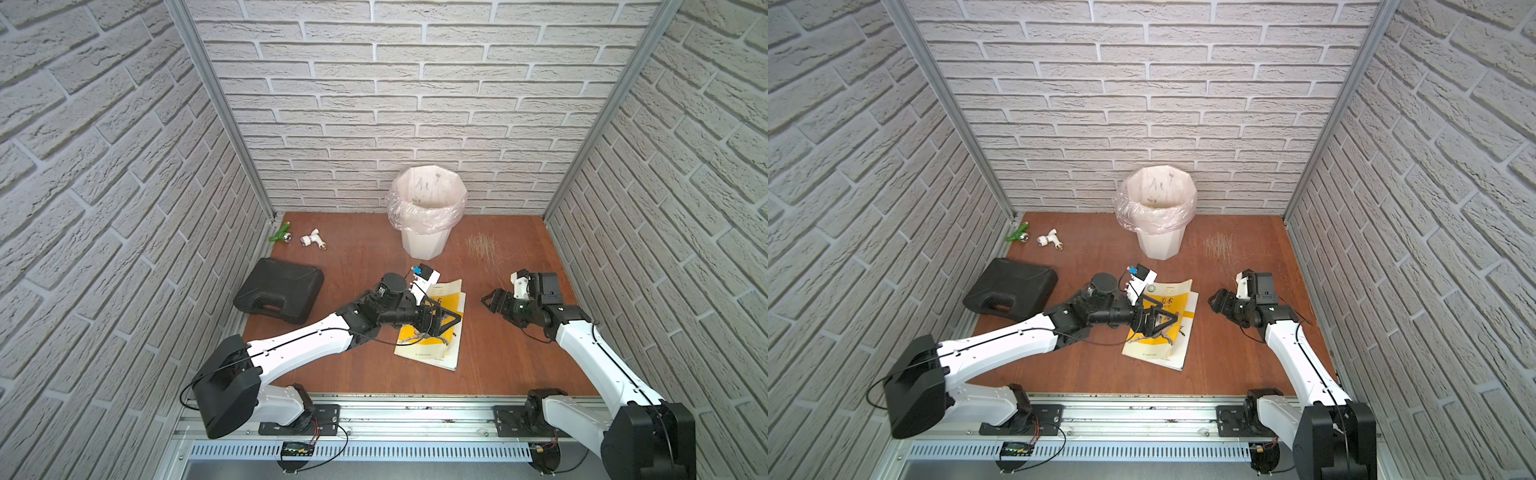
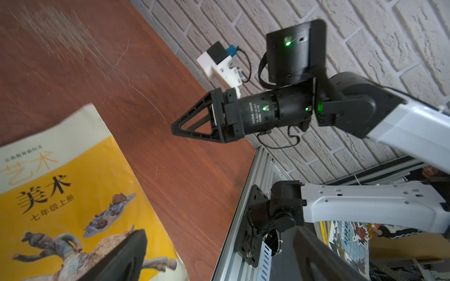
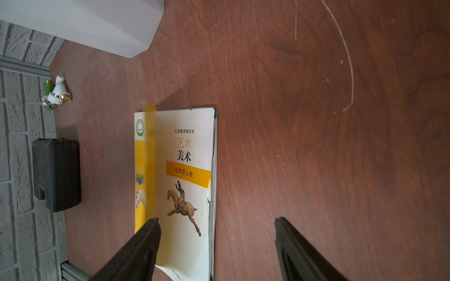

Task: Peel off the used sticky note
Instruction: Close the book at the center of the board, then reset both arms

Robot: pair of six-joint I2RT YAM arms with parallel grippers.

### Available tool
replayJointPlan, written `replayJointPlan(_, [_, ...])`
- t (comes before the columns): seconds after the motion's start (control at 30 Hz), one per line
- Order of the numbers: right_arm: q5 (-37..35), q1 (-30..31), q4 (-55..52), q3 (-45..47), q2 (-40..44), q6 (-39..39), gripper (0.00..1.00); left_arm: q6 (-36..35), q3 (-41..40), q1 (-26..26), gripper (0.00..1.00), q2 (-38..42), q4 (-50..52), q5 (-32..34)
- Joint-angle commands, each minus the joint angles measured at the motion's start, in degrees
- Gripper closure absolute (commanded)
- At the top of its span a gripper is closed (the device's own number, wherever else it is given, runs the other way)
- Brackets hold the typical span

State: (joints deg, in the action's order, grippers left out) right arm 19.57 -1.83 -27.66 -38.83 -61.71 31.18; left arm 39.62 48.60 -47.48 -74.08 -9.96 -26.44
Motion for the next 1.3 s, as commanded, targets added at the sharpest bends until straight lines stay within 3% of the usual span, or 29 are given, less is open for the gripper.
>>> replayJointPlan(0.0, [0.59,-0.91,3.87,-1.33,1.38,-0.67,0.22,-4.46,1.11,0.51,0.02,4.28,6.06,3.38])
replayJointPlan(0.2, [-1.54,-1.54,9.11,-1.4,2.02,-2.79,0.18,-4.96,-3.12,6.86,0.02,8.89,9.53,8.93])
replayJointPlan(0.27, [-3.66,-1.55,11.89,-0.66,2.8,-4.27,0.02,-5.62,-4.63,9.77,0.02,10.61,11.12,11.93])
replayJointPlan(0.3, [-5.06,-1.57,13.42,-0.16,3.32,-4.88,0.0,-6.14,-5.36,11.17,0.02,11.64,12.03,13.81])
replayJointPlan(0.47, [-14.46,-1.63,23.12,4.7,6.34,-7.53,0.0,-8.45,-9.59,19.34,0.02,18.05,15.59,25.51])
replayJointPlan(0.57, [-17.95,-1.54,35.15,11.06,7.81,-8.29,0.0,-10.82,-13.02,23.05,0.02,21.2,14.6,34.39])
replayJointPlan(0.73, [-20.46,-1.52,61.74,22.56,5.41,-14.87,0.0,-16.97,-20.25,25.9,0.02,24.31,6.14,52.29])
replayJointPlan(0.9, [-25.66,-1.52,66.97,23.05,-1.11,-19.54,0.0,-29.64,-27.44,28.06,0.02,20.21,-11.82,65.5])
replayJointPlan(1.0, [-28.71,-1.66,74.14,24.0,-5.25,-20.56,0.0,-37.43,-30.07,30.84,0.02,15.14,-22.84,66.41])
replayJointPlan(1.13, [-28.59,-1.6,70.59,21.99,-6.78,-24.98,0.0,-39.95,-30.67,35.63,0.02,8.19,-28.77,64.17])
replayJointPlan(1.27, [-28.68,-1.6,78.01,23.87,-13.7,-24.81,0.0,-40.74,-32.71,40.68,0.02,-0.6,-40.34,57.54])
